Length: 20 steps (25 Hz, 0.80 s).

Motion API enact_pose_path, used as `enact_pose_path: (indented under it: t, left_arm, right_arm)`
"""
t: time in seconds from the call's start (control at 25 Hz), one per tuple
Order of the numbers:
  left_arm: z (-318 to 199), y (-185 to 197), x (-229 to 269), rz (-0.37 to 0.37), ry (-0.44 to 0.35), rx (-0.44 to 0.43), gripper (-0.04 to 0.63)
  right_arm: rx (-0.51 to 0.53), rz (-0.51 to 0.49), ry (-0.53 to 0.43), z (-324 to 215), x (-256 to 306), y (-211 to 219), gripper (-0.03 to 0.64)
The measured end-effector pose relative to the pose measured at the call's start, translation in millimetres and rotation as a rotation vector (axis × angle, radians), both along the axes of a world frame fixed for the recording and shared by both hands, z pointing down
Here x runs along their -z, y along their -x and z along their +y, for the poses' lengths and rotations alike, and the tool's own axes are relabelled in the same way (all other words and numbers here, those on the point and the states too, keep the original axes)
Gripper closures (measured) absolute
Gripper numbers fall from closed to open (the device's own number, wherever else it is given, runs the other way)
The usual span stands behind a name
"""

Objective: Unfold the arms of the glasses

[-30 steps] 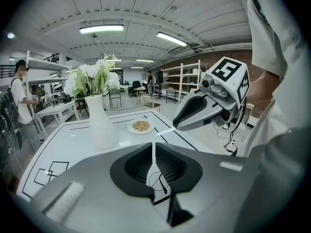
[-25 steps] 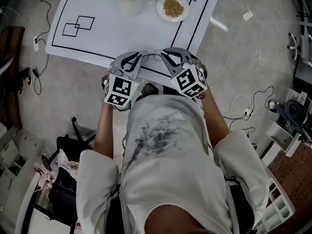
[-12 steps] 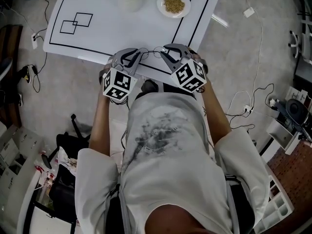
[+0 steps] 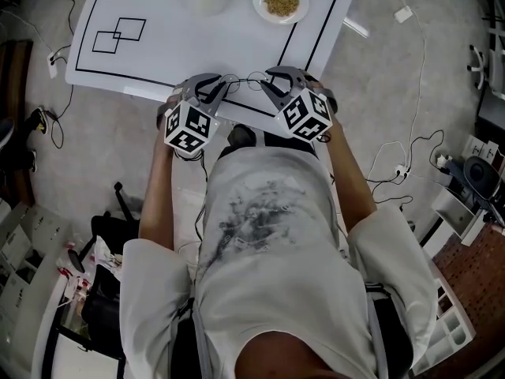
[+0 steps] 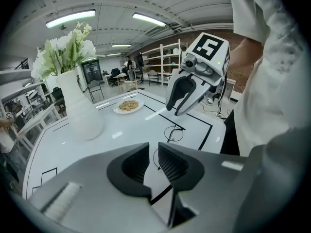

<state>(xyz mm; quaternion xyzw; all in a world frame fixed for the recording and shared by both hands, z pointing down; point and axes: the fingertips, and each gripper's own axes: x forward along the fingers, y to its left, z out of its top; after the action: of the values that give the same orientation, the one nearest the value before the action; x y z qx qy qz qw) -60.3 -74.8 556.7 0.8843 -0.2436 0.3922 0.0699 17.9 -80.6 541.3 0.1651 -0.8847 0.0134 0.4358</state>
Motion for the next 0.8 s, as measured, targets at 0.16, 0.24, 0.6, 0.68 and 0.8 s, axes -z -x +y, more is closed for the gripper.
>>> enact_pose_path:
  t: [0.16, 0.24, 0.6, 0.68, 0.8]
  left_arm:
    - [2, -1, -9, -0.027, 0.006, -0.031, 0.526]
    - [3, -1, -12, -0.039, 0.007, -0.042, 0.525]
    - [4, 2, -25, -0.068, 0.023, -0.065, 0.523]
    - [5, 2, -27, -0.073, 0.026, -0.071, 0.524]
    - [6, 1, -31, -0.079, 0.033, -0.08, 0.525]
  right_arm:
    - [0.023, 0.028, 0.005, 2, -9, -1, 0.514]
    - [0.03, 0.039, 0.006, 2, -12, -1, 0.514]
    - [0.096, 0.128, -0.012, 3, -31, -5, 0.514]
    - [0.113, 0.152, -0.018, 4, -35, -6, 0.514]
    - [0.134, 0.168, -0.017, 5, -39, -6, 0.514]
